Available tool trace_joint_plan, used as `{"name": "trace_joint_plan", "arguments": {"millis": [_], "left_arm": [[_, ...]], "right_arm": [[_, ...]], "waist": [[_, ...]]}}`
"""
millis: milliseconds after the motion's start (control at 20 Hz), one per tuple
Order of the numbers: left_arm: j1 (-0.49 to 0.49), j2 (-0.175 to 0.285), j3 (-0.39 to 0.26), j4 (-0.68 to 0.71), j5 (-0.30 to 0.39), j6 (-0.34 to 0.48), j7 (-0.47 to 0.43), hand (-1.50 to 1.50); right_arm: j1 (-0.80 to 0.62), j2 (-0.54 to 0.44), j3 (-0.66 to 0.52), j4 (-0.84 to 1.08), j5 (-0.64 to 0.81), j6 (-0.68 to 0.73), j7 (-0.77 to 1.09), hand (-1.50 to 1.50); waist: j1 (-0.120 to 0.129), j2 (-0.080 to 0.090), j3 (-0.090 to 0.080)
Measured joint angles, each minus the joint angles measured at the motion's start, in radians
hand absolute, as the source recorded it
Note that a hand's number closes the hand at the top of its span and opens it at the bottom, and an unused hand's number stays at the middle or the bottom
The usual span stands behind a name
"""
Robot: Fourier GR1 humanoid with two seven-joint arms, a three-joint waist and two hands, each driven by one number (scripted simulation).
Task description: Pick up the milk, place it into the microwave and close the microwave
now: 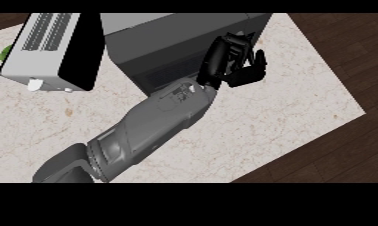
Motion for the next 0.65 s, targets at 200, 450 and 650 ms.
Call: {"name": "trace_joint_plan", "arguments": {"millis": [200, 450, 650], "left_arm": [[-0.015, 0.000, -0.029, 0.013, 0.008, -0.045, 0.002, -1.50], [-0.012, 0.001, -0.046, 0.005, 0.031, -0.085, -0.013, -1.50], [-0.008, 0.000, -0.058, 0.004, 0.049, -0.106, -0.022, -1.50]], "right_arm": [[0.012, -0.007, -0.020, -0.009, -0.014, -0.007, 0.008, -1.50], [0.031, -0.013, -0.047, -0.023, -0.030, -0.021, 0.018, -1.50], [0.048, -0.017, -0.064, -0.039, -0.043, -0.027, 0.025, -1.50]], "waist": [[0.021, 0.003, 0.000], [0.048, 0.000, -0.002], [0.065, -0.004, -0.002]]}}
